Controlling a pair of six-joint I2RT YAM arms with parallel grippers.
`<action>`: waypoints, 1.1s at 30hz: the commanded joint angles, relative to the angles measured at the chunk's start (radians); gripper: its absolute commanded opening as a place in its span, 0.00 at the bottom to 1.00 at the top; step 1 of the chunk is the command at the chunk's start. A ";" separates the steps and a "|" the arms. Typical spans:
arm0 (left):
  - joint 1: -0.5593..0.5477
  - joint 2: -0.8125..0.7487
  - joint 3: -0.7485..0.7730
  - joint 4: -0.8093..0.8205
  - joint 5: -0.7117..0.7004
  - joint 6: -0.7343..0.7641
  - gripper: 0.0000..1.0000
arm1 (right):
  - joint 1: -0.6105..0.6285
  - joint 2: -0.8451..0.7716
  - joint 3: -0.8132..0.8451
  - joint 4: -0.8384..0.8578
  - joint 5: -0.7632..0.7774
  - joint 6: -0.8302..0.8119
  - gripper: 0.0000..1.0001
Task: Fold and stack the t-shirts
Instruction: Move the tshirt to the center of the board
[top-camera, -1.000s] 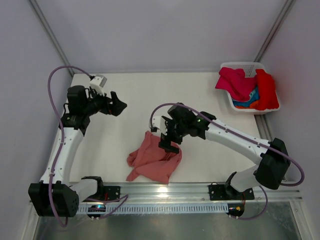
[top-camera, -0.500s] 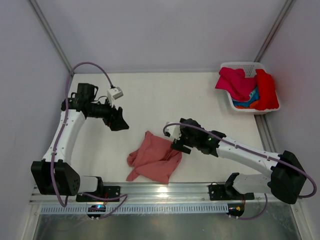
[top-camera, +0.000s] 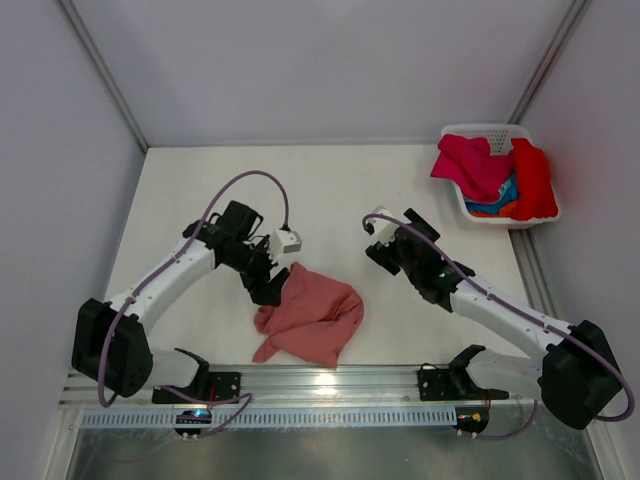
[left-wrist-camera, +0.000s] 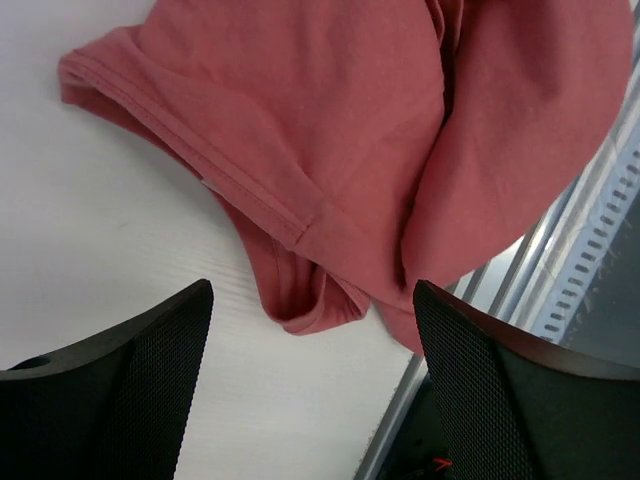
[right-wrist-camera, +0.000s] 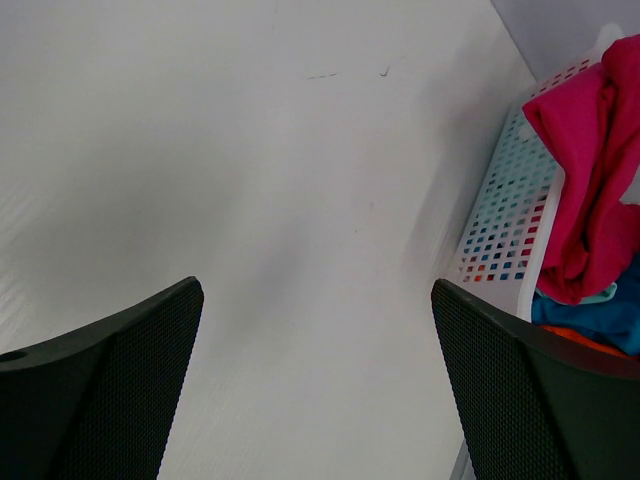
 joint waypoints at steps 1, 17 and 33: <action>-0.065 0.046 -0.017 0.149 -0.117 -0.075 0.83 | -0.014 0.005 0.053 0.019 0.009 0.050 0.99; -0.177 0.402 0.093 0.263 -0.257 -0.206 0.51 | -0.016 -0.011 0.047 0.010 -0.009 0.058 0.99; -0.153 0.230 0.222 0.387 -0.655 -0.267 0.00 | -0.016 0.038 0.052 0.015 -0.017 0.056 1.00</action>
